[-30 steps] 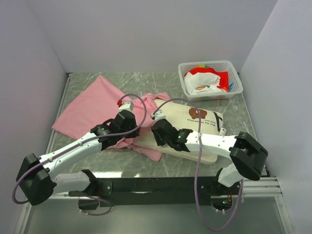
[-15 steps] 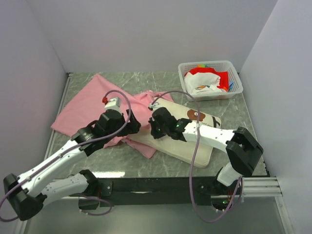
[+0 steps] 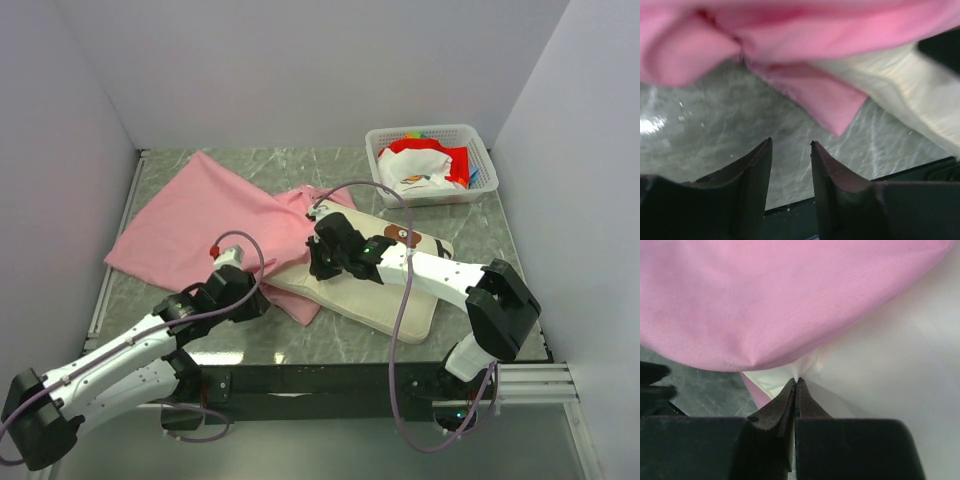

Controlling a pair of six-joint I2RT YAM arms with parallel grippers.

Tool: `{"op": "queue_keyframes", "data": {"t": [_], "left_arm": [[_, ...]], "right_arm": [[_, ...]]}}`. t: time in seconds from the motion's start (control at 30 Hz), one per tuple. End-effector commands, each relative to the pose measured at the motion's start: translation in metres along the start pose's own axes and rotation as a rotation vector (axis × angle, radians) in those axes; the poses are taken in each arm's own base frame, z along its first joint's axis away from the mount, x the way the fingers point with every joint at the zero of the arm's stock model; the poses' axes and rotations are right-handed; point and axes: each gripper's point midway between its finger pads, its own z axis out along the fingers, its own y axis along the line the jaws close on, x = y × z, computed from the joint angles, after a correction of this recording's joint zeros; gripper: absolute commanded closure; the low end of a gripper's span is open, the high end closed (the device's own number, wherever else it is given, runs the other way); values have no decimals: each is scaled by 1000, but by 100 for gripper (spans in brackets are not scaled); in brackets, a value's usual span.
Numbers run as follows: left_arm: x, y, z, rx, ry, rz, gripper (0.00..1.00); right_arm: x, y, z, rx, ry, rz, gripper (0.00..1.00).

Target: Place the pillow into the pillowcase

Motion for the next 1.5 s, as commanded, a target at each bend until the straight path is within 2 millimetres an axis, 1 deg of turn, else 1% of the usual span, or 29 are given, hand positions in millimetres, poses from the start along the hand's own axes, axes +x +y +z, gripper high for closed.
{"op": "queue_keyframes", "data": {"t": [0.0, 0.07, 0.1, 0.17, 0.2, 0.27, 0.3, 0.37, 0.4, 0.43, 0.47, 0.5, 0.53, 0.57, 0.6, 0.67, 0.7, 0.77, 0.8, 0.87, 1.03, 1.1, 1.23, 1.27, 1.33, 1.37, 1.4, 1.43, 1.47], "left_arm": [[17, -15, 21, 80, 18, -62, 41], [19, -12, 30, 69, 3, -65, 31], [17, -6, 38, 31, -14, -77, 22], [9, -11, 44, 35, -53, -90, 19], [10, -8, 52, 10, -56, -99, 20], [0, -11, 60, -2, -96, -113, 25], [4, -6, 68, -36, -89, -113, 30], [-3, -10, 77, -43, -122, -131, 34], [0, -5, 84, -67, -116, -123, 40], [0, -7, 88, -69, -114, -123, 44], [0, -10, 91, -63, -112, -118, 51], [5, -9, 95, -75, -90, -94, 74], [11, -19, 95, -50, -64, -73, 85], [17, -23, 94, -43, -41, -51, 99], [19, -33, 91, -13, -23, -21, 99], [39, -53, 80, 65, 61, 49, 99], [43, -64, 73, 112, 90, 72, 99], [65, -83, 58, 227, 206, 138, 99], [68, -89, 51, 259, 228, 160, 99], [85, -100, 35, 342, 302, 235, 99], [115, -113, 12, 441, 407, 347, 99], [124, -115, 8, 465, 435, 366, 99], [124, -114, 10, 463, 422, 361, 99], [122, -112, 8, 448, 414, 352, 92], [111, -111, 11, 416, 362, 335, 88], [107, -109, 7, 405, 348, 321, 83], [102, -109, 7, 393, 327, 308, 75], [98, -109, 5, 386, 310, 297, 70], [90, -112, 1, 391, 280, 276, 55]], "right_arm": [[-37, 19, -9, -61, -90, 10, 100], [-37, 19, -9, -61, -88, 10, 100], [-37, 19, -9, -63, -87, 15, 100], [-36, 20, -9, -64, -85, 18, 100], [-37, 20, -10, -64, -87, 18, 100], [-35, 19, -10, -59, -83, 17, 100], [-35, 18, -10, -57, -82, 16, 100], [-35, 18, -10, -59, -82, 16, 100], [-34, 19, -9, -59, -79, 18, 100], [-36, 18, -10, -57, -81, 19, 100], [-35, 18, -9, -54, -78, 17, 100], [-34, 17, -8, -52, -77, 17, 100], [-36, 17, -9, -48, -84, 15, 100], [-36, 15, -7, -42, -82, 14, 100], [-35, 14, -6, -39, -82, 12, 100], [-36, 11, -2, -32, -78, 13, 100], [-36, 12, -1, -33, -79, 16, 100], [-35, 12, 3, -38, -79, 23, 100], [-35, 11, 4, -34, -80, 27, 100], [-36, 11, 8, -33, -85, 37, 100], [-43, 10, 17, -20, -106, 60, 100], [-45, 12, 18, -27, -116, 71, 100], [-40, 12, 21, -37, -129, 104, 100], [-39, 11, 20, -40, -135, 107, 100], [-34, 8, 14, -34, -140, 120, 100], [-32, 8, 11, -34, -138, 120, 100], [-33, 1, 7, -1, -150, 124, 97], [-33, -4, -3, 22, -170, 136, 78], [-33, -7, -9, 33, -179, 143, 67]]}}
